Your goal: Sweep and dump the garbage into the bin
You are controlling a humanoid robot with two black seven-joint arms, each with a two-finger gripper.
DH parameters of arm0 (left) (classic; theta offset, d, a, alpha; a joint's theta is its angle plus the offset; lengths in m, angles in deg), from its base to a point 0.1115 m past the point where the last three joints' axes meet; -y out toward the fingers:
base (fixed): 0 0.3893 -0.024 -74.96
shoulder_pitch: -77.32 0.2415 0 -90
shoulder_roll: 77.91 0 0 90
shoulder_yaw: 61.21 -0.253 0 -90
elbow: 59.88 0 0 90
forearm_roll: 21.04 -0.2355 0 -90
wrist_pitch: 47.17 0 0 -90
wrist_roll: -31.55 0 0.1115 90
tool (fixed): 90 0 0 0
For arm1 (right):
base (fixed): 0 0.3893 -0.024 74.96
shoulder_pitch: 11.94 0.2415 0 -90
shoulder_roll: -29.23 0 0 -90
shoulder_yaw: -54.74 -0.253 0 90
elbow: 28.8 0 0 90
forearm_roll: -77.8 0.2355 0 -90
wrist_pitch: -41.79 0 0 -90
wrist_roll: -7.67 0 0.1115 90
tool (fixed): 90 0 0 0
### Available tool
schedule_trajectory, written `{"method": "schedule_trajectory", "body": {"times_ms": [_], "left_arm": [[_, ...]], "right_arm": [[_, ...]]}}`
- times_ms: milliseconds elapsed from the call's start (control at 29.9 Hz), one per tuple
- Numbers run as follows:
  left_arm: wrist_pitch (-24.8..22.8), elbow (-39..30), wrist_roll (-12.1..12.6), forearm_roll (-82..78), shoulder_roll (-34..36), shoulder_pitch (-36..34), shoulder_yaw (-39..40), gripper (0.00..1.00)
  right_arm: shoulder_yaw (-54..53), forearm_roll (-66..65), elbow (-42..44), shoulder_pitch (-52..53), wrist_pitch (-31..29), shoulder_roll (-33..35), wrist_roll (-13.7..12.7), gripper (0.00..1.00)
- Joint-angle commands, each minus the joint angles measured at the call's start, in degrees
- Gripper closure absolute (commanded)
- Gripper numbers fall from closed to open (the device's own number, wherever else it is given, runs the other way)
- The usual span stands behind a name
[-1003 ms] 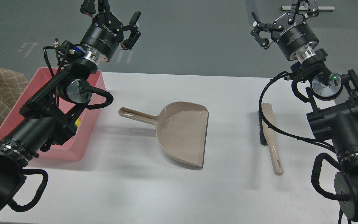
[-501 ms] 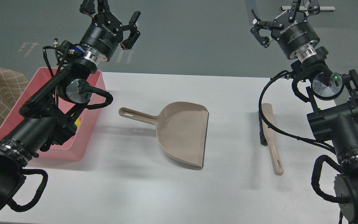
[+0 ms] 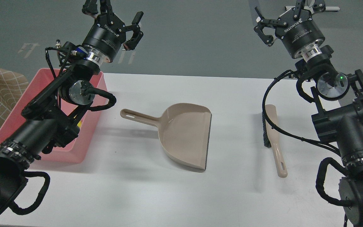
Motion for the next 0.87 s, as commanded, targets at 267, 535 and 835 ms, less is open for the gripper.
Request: {"method": "schedule_trajectory", "body": {"times_ms": [267, 535, 835], "left_arm": [[-0.73, 0.35, 0.35, -0.39, -0.79, 0.01, 0.01, 0.02], [-0.82, 0.35, 0.62, -0.3, -0.97, 0.01, 0.01, 0.02], [-0.64, 0.26, 0.71, -0.47, -1.23, 0.1, -0.26, 0.02]], "right_arm": [[0.0, -0.01, -0.18, 0.0, 0.0, 0.0, 0.0, 0.0], [0.17, -0.01, -0.18, 0.0, 0.0, 0.0, 0.0, 0.0], [0.26, -0.01, -0.44, -0.27, 0.0, 0.0, 0.0, 0.0]]}}
